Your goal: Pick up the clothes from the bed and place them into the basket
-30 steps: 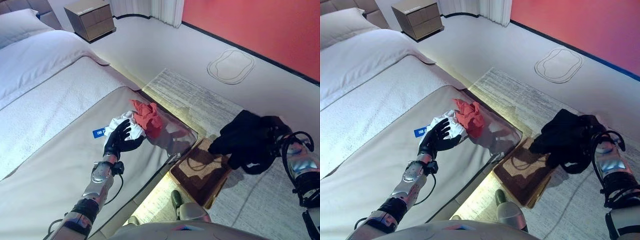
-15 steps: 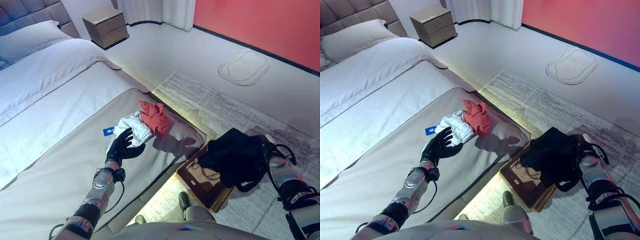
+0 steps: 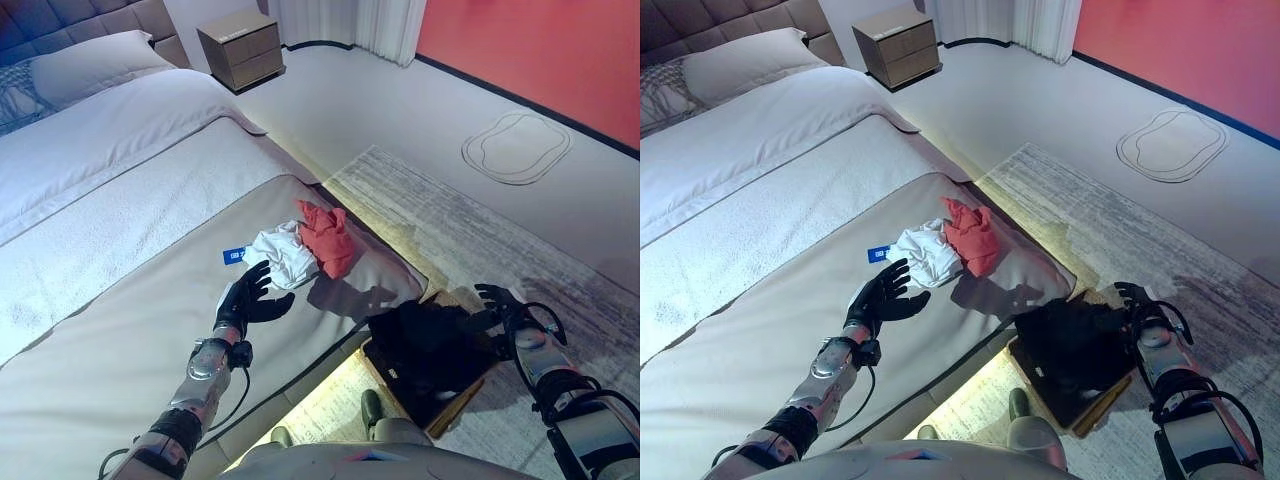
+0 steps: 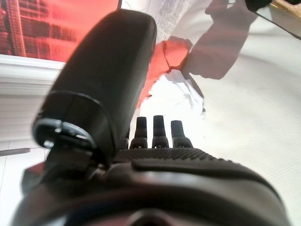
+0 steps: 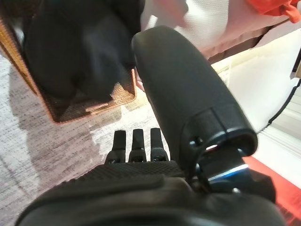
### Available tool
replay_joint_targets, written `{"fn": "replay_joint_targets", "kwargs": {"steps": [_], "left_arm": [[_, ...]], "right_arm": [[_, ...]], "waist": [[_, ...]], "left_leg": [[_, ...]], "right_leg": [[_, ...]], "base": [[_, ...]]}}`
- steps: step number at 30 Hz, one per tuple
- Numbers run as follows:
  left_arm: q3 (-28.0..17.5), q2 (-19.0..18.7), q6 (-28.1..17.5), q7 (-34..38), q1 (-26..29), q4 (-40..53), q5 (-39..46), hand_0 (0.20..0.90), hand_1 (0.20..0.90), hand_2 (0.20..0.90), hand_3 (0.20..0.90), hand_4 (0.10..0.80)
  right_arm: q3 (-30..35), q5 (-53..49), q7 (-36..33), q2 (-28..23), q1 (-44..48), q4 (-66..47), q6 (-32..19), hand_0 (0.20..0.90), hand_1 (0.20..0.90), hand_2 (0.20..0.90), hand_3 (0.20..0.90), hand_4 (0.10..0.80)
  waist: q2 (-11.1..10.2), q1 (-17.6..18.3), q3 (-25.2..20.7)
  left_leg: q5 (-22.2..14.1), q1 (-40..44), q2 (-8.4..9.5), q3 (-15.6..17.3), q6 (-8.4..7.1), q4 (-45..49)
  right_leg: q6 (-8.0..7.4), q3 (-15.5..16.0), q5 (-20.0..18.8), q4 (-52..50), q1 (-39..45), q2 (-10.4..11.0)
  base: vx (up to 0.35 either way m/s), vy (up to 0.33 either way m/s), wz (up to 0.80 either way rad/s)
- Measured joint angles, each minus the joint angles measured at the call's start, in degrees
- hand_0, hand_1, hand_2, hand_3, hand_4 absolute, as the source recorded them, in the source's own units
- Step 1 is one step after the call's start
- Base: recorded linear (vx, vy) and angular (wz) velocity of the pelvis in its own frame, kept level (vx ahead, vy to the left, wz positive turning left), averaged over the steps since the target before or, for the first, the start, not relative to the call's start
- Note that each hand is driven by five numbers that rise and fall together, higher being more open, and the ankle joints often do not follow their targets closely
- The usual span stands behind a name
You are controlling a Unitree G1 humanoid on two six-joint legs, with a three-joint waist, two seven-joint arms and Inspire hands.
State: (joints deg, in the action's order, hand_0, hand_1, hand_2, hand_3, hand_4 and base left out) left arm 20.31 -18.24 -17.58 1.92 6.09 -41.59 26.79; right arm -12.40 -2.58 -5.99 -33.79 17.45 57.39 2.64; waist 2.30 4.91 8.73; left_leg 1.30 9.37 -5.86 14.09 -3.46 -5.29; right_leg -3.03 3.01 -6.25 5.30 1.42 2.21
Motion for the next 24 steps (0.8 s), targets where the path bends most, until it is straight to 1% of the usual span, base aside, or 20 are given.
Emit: {"fn": "replay_joint_targets", "kwargs": {"steps": [4, 7, 10, 14, 16, 18, 20, 22, 23, 24], "left_arm": [[0.00, 0.00, -0.07, 0.05, 0.00, 0.00, 0.00, 0.900, 0.900, 0.900, 0.900, 0.800], [-0.02, 0.00, -0.08, 0.17, 0.00, 0.00, 0.00, 0.900, 0.900, 0.900, 0.900, 0.800], [-0.05, 0.00, -0.08, 0.48, -0.01, 0.00, -0.01, 0.900, 0.900, 0.900, 0.900, 0.800], [-0.16, -0.03, -0.08, 1.43, -0.12, 0.00, 0.02, 0.900, 0.900, 0.900, 0.900, 0.800], [-0.16, -0.01, -0.09, 1.94, -0.15, 0.06, 0.01, 0.900, 0.900, 0.900, 0.900, 0.800], [-0.23, -0.01, -0.12, 3.07, -0.28, 0.07, 0.00, 0.900, 0.900, 0.900, 0.900, 0.800], [-0.27, -0.01, -0.17, 3.99, -0.54, 0.09, -0.13, 0.900, 0.900, 0.900, 0.900, 0.800], [-0.27, 0.02, -0.20, 4.58, -0.62, 0.09, -1.06, 0.900, 0.900, 0.900, 0.900, 0.800], [-0.27, 0.02, -0.27, 4.83, -0.62, 0.12, -1.09, 0.900, 0.900, 0.900, 0.900, 0.800], [-0.33, 0.02, -0.39, 5.06, -0.68, 0.22, -1.26, 0.900, 0.900, 0.900, 0.900, 0.800]], "right_arm": [[-0.58, 1.76, -0.51, 0.00, 0.00, 0.08, 0.00, 0.900, 0.900, 0.900, 0.900, 0.800], [-2.45, 3.28, -1.04, 0.01, 0.00, 0.06, 0.39, 0.900, 0.900, 0.900, 0.900, 0.800], [-2.62, 3.81, -1.86, 0.01, 0.01, -0.89, 1.15, 0.900, 0.900, 0.900, 0.900, 0.800], [-4.26, 4.55, -6.51, -0.46, 0.46, -10.25, 3.33, 0.900, 0.900, 0.900, 0.900, 0.800], [-5.69, 6.71, -9.64, -1.03, 1.58, -16.91, 4.32, 0.900, 0.900, 0.900, 0.900, 0.800], [-7.24, 9.02, -11.74, -1.43, 4.20, -20.30, 4.92, 0.900, 0.900, 0.900, 0.900, 0.800], [-8.89, 11.18, -13.14, -1.76, 7.76, -21.39, 5.00, 0.900, 0.900, 0.900, 0.900, 0.800], [-10.43, 12.91, -13.88, -2.79, 11.15, -21.77, 5.04, 0.900, 0.900, 0.900, 0.900, 0.800], [-11.99, 13.42, -13.83, -4.12, 13.15, -21.79, 5.00, 0.900, 0.900, 0.900, 0.900, 0.800], [-13.15, 13.50, -13.77, -5.75, 15.46, -21.73, 5.03, 0.900, 0.900, 0.900, 0.900, 0.800]], "waist": [[-0.08, -0.31, -0.04], [-0.46, -0.50, -0.27], [-0.94, -0.87, -0.54], [-1.33, -1.02, -0.71], [-1.35, -1.69, -0.72], [-1.35, -1.97, -0.72], [-1.35, -2.41, -0.72], [-1.35, -3.69, -0.72], [-1.34, -4.39, -0.72], [-1.31, -5.38, -0.67]], "left_leg": [[0.02, -0.18, -0.05, -0.31, -0.02, -0.03], [0.12, -0.43, -0.08, -0.67, -0.03, -0.06], [0.33, -0.81, -0.07, -1.35, -0.02, -0.05], [0.67, -1.00, -0.05, -2.09, 0.09, -0.05], [0.82, -1.11, -0.05, -2.42, -0.01, -0.03], [1.02, -1.47, -0.04, -3.02, -0.02, 0.00], [1.24, -1.87, -0.03, -3.56, -0.08, 0.17], [1.44, -2.27, -0.05, -4.49, -0.23, 0.20], [1.60, -2.67, -0.04, -5.01, -0.20, 0.20], [1.82, -3.34, 0.01, -5.91, -0.25, 0.21]], "right_leg": [[0.00, 0.41, 0.00, 0.00, 0.01, 0.01], [-0.01, 0.70, 0.01, 0.00, -0.04, 0.02], [0.00, 1.11, 0.00, 0.00, -0.07, 0.10], [0.00, 2.02, 0.00, 0.00, 0.08, 0.20], [0.00, 2.24, 0.00, 0.00, 0.12, 0.20], [0.00, 2.64, 0.00, 0.01, 0.09, 0.27], [0.00, 3.35, 0.01, 0.01, -0.01, 0.35], [0.02, 4.08, 0.05, 0.02, 0.04, 0.38], [0.01, 4.46, 0.05, 0.02, -0.12, 0.45], [0.01, 5.55, 0.05, 0.01, -0.32, 0.59]], "base": [[-0.007, 0.001, 0.03], [0.014, -0.004, 0.05], [0.031, -0.001, 0.11], [0.035, 0.023, 0.09], [0.033, 0.040, 0.07], [0.035, 0.045, 0.14], [0.050, 0.044, 0.17], [0.054, 0.048, 0.22], [0.055, 0.056, 0.28], [0.069, 0.071, 0.37]]}}
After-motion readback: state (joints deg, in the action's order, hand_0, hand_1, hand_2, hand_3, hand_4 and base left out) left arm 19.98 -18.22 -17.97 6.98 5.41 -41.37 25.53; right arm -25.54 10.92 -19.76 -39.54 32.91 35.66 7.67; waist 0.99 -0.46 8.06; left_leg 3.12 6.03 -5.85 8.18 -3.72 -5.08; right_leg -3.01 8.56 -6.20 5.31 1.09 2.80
